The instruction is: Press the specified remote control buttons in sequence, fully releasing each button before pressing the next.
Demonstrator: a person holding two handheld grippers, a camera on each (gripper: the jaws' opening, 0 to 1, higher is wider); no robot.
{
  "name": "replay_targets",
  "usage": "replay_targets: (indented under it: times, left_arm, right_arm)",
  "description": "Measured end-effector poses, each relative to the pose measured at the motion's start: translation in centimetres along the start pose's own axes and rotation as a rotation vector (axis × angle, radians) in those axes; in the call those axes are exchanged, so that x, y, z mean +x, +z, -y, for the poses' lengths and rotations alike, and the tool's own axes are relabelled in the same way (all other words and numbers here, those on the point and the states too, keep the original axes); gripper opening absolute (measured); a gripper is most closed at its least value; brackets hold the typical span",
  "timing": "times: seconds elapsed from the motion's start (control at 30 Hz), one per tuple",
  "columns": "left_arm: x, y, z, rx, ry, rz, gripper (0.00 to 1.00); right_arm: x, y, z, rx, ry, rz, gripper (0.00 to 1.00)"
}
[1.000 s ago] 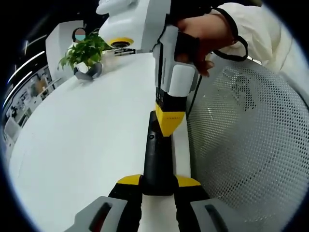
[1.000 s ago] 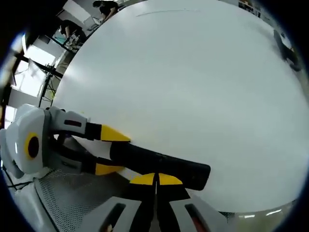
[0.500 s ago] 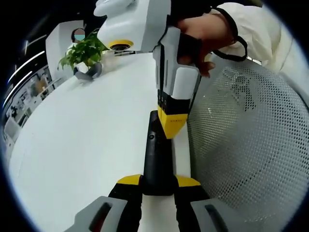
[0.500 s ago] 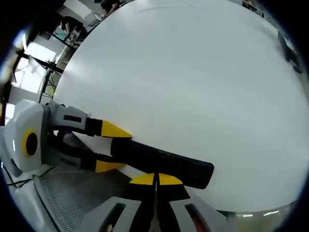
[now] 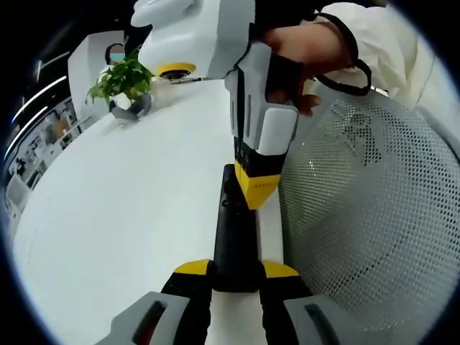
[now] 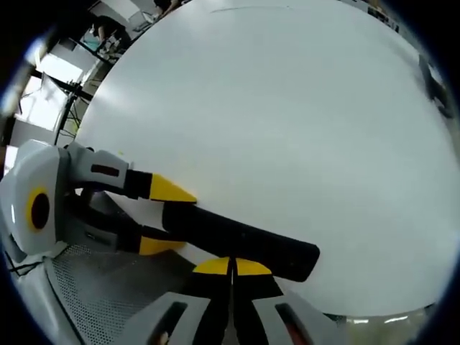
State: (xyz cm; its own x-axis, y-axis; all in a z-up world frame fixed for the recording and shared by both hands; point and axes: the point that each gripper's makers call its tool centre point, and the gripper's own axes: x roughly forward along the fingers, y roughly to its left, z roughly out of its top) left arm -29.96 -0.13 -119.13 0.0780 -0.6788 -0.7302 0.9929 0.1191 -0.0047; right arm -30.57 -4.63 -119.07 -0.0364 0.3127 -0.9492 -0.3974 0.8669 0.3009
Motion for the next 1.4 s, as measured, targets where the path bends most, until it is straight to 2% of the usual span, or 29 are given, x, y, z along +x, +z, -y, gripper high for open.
replay_targets:
  times: [0.2,0.4,0.5,0.67,0.97,1.17,1.4]
  left_arm:
    - [0.0,0.0,0.0,0.003,0.001,0.001,0.25]
    - [0.0,0.0,0.0,0.004,0.001,0.001,0.25]
    - [0.0,0.0,0.0,0.003,0.002,0.001,0.25]
    - [0.0,0.0,0.0,0.003,0.001,0.001,0.25]
    - [0.0,0.0,0.0,0.002,0.001,0.004,0.25]
    - [0.0,0.0,0.0,0.001,0.001,0.007,0.25]
    - [0.1,0.0,0.0,-0.003,0.002,0.009,0.25]
  right_arm:
    - [-0.1,-0.1,0.1,0.041,0.009,0.044,0.00]
    - [-0.3,0.0,-0.1,0.050,0.017,0.049,0.00]
    - [-0.6,1.0,-0.5,0.046,0.033,0.106,0.00]
    - [-0.9,1.9,-0.9,0.037,0.033,0.130,0.00]
    - [-0.1,1.7,-1.1,0.024,0.040,0.111,0.00]
    - [-0.2,1.7,-0.9,0.061,0.053,0.125,0.00]
    - [-0.1,1.9,-0.8,0.066,0.051,0.136,0.00]
